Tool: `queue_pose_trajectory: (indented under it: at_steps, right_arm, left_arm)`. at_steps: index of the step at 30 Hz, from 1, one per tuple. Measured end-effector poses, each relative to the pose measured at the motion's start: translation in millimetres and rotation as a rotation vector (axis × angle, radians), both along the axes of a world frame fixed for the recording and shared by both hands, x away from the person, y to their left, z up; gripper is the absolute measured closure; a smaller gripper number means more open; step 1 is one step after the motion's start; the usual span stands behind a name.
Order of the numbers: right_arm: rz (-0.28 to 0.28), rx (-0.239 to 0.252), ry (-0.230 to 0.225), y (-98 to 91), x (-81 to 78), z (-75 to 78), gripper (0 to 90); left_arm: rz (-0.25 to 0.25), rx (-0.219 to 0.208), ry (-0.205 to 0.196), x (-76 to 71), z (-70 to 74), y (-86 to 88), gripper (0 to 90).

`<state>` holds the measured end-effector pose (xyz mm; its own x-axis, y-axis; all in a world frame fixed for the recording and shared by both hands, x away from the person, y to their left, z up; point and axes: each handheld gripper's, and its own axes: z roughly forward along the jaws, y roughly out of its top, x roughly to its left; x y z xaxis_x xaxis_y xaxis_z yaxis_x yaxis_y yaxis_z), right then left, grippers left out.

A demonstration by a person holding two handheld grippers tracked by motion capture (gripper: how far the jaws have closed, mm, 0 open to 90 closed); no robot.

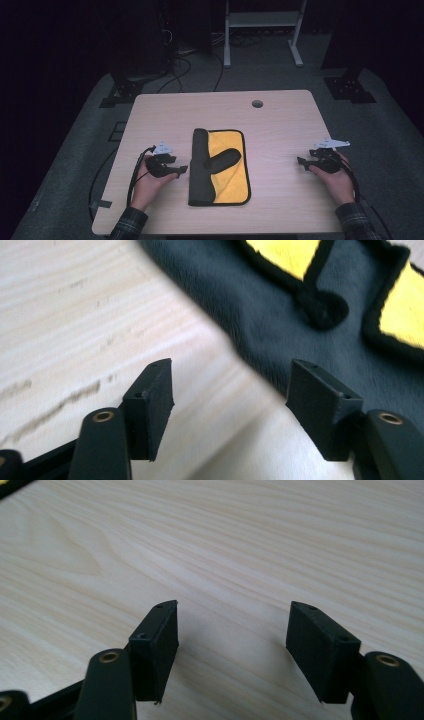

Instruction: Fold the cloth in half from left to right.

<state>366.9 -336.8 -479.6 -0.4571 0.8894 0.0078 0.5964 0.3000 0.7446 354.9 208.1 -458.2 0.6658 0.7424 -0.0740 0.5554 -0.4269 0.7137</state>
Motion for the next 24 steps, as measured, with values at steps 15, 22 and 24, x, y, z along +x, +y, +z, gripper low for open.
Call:
queue_pose_trajectory:
  at_steps: [15, 22, 24]
  right_arm:
    - [0.092, 0.054, -0.033, 28.7, -1.3, 18.4, 53.2]
    - [0.135, 0.091, -0.03, 46.7, 4.3, 25.9, 53.2]
    - [0.156, 0.098, -0.031, 53.0, 6.7, 28.5, 53.5]
  left_arm:
    - [-0.006, 0.075, -0.038, -16.4, -17.2, 14.5, 20.5]
    - [-0.011, 0.058, -0.07, -19.3, -24.7, 16.3, 5.8]
    - [-0.013, 0.065, -0.062, -18.8, -24.9, 15.9, 2.1]
